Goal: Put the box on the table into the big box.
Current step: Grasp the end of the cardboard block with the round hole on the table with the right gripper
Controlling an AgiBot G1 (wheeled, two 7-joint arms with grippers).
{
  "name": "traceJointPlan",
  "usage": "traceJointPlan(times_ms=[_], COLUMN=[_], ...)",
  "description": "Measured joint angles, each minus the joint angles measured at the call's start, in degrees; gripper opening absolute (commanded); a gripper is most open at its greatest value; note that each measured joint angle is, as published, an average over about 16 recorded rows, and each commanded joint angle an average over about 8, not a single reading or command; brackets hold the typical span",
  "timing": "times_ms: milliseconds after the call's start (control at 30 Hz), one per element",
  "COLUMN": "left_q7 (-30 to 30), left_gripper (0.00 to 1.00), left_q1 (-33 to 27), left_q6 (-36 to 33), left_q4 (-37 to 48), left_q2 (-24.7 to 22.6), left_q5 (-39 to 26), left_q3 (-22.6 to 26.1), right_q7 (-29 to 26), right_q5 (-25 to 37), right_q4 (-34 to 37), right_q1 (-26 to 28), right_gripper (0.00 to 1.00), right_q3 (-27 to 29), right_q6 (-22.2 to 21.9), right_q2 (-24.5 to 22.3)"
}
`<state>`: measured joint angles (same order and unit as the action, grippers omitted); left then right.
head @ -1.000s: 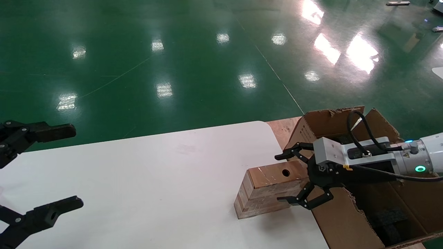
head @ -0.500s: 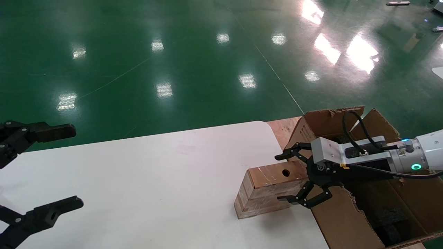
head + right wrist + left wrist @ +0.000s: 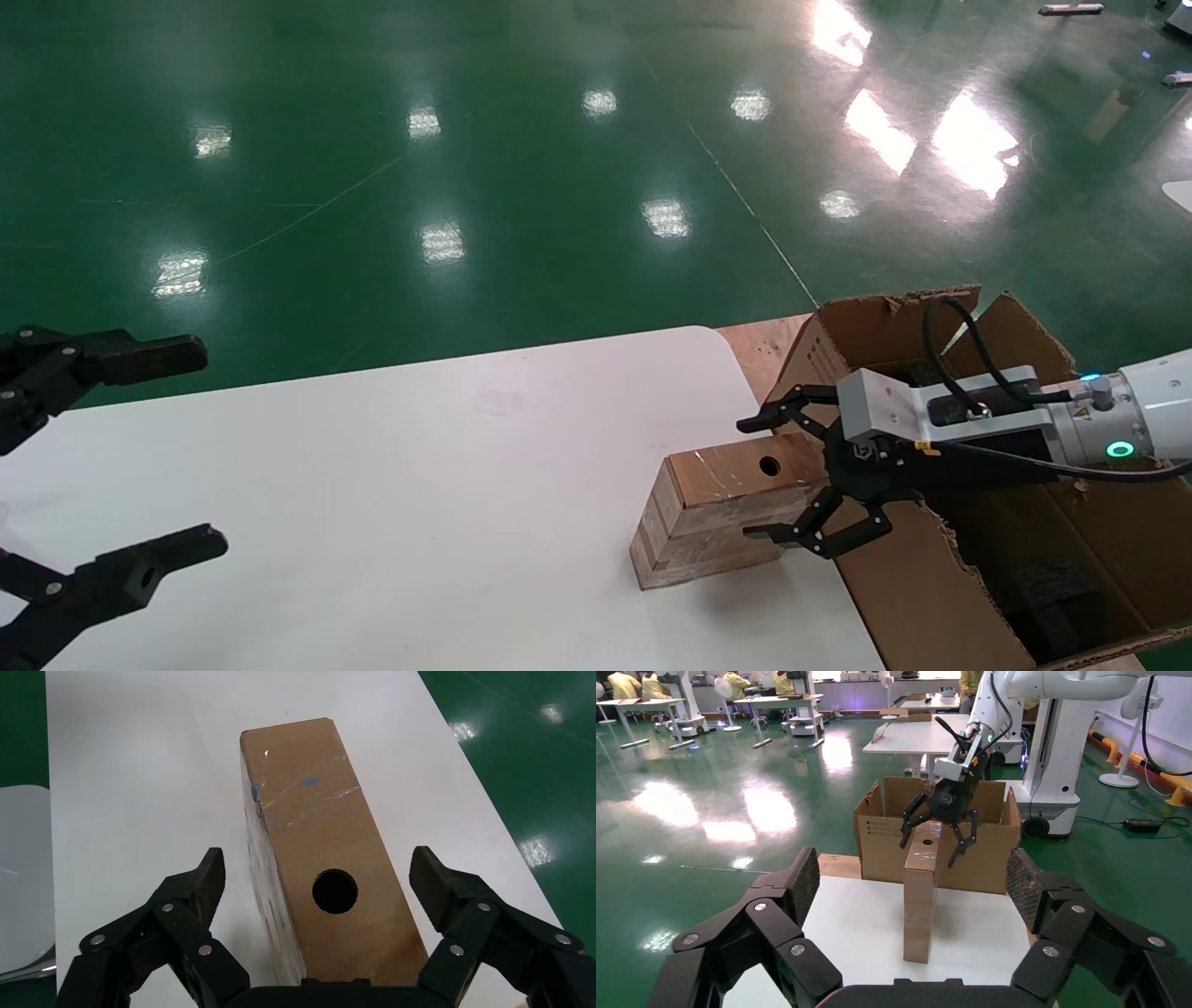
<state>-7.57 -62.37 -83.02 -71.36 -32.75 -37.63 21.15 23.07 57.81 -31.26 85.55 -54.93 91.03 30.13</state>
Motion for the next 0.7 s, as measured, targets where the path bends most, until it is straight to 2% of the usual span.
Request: traceJointPlan(times_ms=[700], left_q7=[0.0], left_gripper=[0.0], left_q1=[0.0], left_q6=[0.0], left_q4=[0.0], left_q2=[0.0], left_q5=[0.0], left_q3=[0.0], right_q7=[-0.08], right_q5=[0.06], right_q4=[-0.22], right_q1=[-0.19], right_gripper=[0.0], right_q3=[0.26], right_q6=[-0.08], right_q2=[-0.06])
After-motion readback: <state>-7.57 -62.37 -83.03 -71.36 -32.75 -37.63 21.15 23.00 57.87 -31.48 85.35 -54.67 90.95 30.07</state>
